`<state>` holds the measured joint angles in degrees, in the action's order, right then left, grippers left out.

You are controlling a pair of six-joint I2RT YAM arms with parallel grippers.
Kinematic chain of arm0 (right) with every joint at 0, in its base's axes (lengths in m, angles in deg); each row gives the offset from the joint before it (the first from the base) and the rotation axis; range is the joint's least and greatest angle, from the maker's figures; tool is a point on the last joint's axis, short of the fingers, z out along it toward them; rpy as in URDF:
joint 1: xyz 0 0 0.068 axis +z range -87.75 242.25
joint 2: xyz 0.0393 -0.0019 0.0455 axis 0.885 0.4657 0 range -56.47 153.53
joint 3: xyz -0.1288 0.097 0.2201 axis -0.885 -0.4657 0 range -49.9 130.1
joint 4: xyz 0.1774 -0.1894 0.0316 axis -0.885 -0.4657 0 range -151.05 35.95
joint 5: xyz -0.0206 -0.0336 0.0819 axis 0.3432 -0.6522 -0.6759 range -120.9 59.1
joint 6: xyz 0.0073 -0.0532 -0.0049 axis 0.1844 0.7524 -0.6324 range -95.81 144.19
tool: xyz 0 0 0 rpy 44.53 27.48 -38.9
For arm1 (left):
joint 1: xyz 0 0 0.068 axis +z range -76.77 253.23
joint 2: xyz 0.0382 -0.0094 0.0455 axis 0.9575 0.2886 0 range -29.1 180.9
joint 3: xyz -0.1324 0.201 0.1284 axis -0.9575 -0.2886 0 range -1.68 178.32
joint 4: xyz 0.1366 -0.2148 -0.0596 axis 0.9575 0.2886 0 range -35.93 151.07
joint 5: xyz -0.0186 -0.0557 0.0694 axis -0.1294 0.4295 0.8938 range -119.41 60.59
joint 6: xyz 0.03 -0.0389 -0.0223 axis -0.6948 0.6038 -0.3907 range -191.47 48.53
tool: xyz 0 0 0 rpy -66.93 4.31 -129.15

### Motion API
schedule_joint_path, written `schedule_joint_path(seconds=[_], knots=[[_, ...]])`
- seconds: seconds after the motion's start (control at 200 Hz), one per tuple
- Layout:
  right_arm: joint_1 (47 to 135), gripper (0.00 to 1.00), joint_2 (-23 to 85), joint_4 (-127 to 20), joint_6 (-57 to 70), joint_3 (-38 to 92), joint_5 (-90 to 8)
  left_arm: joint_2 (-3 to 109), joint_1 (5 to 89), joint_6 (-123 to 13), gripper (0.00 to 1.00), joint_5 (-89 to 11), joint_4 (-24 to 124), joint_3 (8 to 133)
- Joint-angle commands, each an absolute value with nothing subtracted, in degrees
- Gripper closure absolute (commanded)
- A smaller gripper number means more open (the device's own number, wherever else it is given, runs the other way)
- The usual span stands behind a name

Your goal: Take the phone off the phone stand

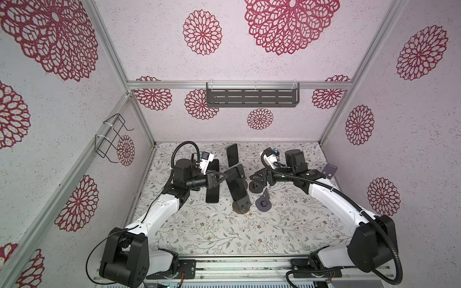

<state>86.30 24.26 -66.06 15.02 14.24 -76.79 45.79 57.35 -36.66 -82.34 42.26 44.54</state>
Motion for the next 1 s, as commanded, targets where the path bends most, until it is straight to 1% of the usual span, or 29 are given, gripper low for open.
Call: schedule_joint_path(seconds=[0.0,0.1,0.245,0.42,0.525,0.786,0.911,0.996], knots=[[87.3,0.35,24.6,-61.7,14.0,15.8,-80.2,44.6,56.9,-34.7,1.00,-85.7,35.9,44.6],[88.2,0.34,25.9,-59.8,13.1,15.8,-82.2,45.3,56.8,-33.9,1.00,-86.3,33.9,44.6],[89.6,0.34,28.0,-56.9,11.6,15.7,-84.4,47.2,56.7,-29.7,1.00,-87.7,27.1,44.5],[91.0,0.40,29.3,-54.9,10.5,15.8,-85.7,49.2,56.7,-28.7,1.00,-87.3,24.9,45.4],[91.3,0.49,29.6,-54.2,9.8,15.6,-85.1,50.6,56.7,-27.6,1.00,-87.2,22.9,45.7],[91.3,0.77,29.4,-51.7,7.5,15.0,-84.3,54.9,56.4,-25.0,1.00,-88.1,16.3,45.9],[91.3,0.86,29.0,-51.3,6.5,15.3,-84.3,56.6,56.4,-23.8,1.00,-88.7,13.4,46.4],[91.3,0.91,28.6,-50.6,5.5,15.4,-84.2,57.5,56.4,-23.0,0.97,-88.7,11.8,46.7]])
